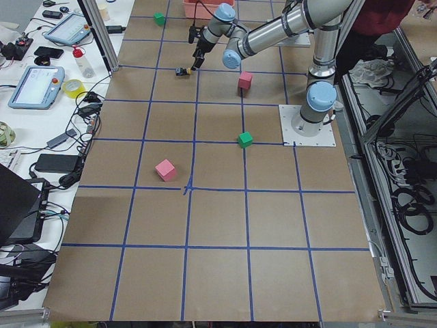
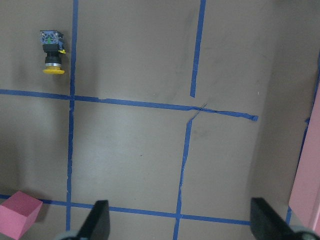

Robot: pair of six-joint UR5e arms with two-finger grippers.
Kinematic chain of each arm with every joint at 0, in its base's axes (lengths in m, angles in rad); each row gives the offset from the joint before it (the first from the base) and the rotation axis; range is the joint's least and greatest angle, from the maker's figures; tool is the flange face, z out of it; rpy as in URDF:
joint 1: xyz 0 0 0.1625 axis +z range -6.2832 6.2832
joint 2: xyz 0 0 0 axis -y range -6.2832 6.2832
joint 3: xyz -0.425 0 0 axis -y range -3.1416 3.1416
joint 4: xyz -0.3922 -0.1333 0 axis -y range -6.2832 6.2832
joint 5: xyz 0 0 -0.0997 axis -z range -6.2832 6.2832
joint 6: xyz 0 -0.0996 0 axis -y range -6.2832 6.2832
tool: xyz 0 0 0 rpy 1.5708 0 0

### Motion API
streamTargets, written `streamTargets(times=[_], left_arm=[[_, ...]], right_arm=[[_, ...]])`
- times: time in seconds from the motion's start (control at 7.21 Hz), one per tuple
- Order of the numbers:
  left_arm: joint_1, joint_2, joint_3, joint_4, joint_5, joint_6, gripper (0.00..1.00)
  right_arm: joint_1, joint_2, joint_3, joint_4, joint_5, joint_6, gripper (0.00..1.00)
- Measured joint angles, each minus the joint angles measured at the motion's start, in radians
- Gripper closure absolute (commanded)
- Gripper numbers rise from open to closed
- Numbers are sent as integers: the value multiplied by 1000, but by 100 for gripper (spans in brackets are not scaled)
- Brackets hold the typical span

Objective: Align button upright
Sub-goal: 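Reach the left gripper over the switch and grasp its body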

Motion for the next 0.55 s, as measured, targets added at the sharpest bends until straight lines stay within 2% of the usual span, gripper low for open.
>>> streamTargets(times=[0.55], left_arm=[[-82, -204, 13, 321, 139, -139, 0]], right_arm=[[-2, -19, 3, 26, 5, 4, 0]])
